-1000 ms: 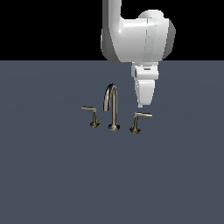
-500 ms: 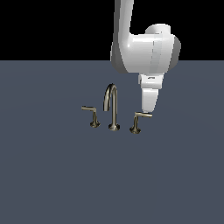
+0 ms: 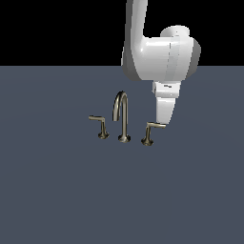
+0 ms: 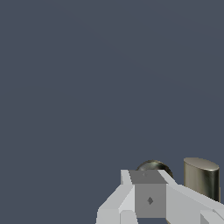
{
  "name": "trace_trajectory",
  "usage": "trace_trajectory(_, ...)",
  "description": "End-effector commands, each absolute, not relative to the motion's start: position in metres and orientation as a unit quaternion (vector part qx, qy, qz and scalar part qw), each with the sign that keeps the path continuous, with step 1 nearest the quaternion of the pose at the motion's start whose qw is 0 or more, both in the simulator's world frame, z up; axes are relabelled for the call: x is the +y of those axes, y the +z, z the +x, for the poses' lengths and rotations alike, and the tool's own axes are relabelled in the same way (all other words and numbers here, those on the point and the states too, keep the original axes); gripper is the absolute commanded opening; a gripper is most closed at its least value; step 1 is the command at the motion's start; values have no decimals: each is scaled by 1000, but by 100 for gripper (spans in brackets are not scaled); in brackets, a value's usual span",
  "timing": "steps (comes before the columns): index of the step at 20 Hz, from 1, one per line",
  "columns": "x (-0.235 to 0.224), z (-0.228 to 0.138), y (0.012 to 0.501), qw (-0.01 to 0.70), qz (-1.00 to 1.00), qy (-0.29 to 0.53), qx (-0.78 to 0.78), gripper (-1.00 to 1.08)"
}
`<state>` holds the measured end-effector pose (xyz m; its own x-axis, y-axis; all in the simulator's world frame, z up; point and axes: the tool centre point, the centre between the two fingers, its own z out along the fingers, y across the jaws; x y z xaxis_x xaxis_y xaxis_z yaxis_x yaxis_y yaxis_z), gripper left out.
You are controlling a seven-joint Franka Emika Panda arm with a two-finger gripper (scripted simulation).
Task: Turn on the faucet by rotating a designated handle.
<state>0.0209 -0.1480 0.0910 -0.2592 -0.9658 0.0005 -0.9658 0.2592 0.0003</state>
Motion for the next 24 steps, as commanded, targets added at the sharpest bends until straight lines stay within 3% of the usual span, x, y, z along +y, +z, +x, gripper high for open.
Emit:
trace_trajectory(1, -150, 13, 91, 0, 608, 0, -794, -100)
trace_trajectory(24, -133, -44, 91, 0, 608, 0, -794, -100)
